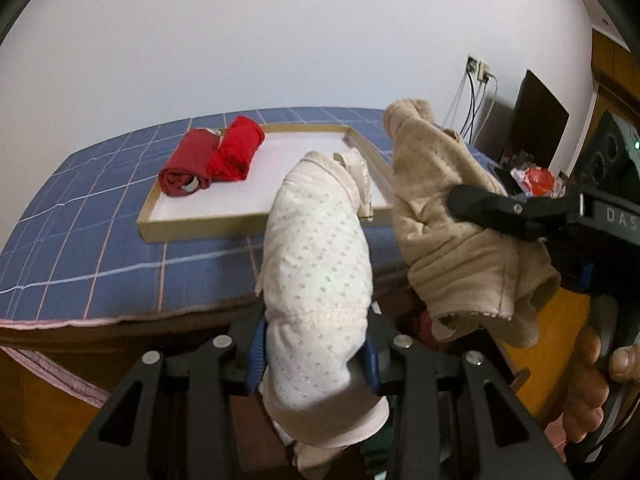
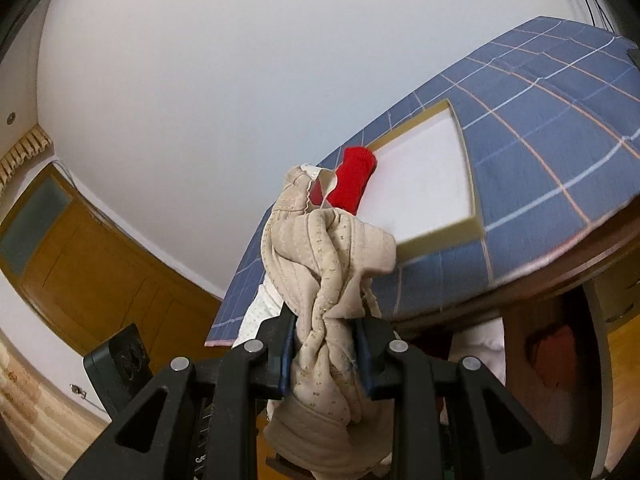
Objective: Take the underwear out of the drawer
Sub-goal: 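Lift both underwear out of the drawer and carry them over the tray, then lower both underwear into the tray beside the red socks and open both tools, then raise both open tools from the tray and move them back toward the drawer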
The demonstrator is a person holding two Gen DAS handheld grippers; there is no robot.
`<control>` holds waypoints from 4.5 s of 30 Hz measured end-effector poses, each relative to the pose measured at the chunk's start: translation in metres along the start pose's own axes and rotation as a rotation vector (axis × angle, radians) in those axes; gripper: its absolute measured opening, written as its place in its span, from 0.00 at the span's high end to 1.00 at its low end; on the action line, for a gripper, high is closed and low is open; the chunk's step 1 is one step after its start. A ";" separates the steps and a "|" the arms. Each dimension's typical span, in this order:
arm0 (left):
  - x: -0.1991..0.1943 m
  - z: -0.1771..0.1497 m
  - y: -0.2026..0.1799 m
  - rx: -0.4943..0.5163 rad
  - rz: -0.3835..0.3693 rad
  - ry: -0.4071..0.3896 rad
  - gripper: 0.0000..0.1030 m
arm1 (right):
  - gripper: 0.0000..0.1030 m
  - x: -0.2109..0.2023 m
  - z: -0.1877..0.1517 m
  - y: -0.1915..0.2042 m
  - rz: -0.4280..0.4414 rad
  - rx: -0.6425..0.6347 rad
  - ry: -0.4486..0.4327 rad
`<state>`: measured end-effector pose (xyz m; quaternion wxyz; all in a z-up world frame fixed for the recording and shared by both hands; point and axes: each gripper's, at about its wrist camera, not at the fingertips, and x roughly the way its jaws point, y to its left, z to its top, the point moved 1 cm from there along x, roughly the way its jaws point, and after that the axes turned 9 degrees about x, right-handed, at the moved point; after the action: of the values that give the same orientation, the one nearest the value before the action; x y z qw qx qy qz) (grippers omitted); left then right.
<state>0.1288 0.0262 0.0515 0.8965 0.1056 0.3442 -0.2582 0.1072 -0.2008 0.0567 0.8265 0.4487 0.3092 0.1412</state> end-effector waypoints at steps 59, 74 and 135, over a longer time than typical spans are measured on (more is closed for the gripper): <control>0.180 0.151 0.048 -0.018 0.131 0.117 0.64 | 0.73 0.177 0.173 -0.018 -0.342 -0.008 -0.047; 0.210 0.144 0.053 -0.048 0.134 0.181 0.42 | 0.64 0.217 0.178 -0.039 -0.304 -0.009 0.048; 0.058 -0.018 -0.023 -0.075 0.264 0.051 0.01 | 0.27 0.024 -0.029 -0.013 -0.219 -0.237 -0.176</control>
<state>0.1430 -0.0088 -0.0007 0.9170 0.1227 0.3592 -0.1221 0.1070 -0.1766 0.0252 0.9078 0.3227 0.2639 0.0460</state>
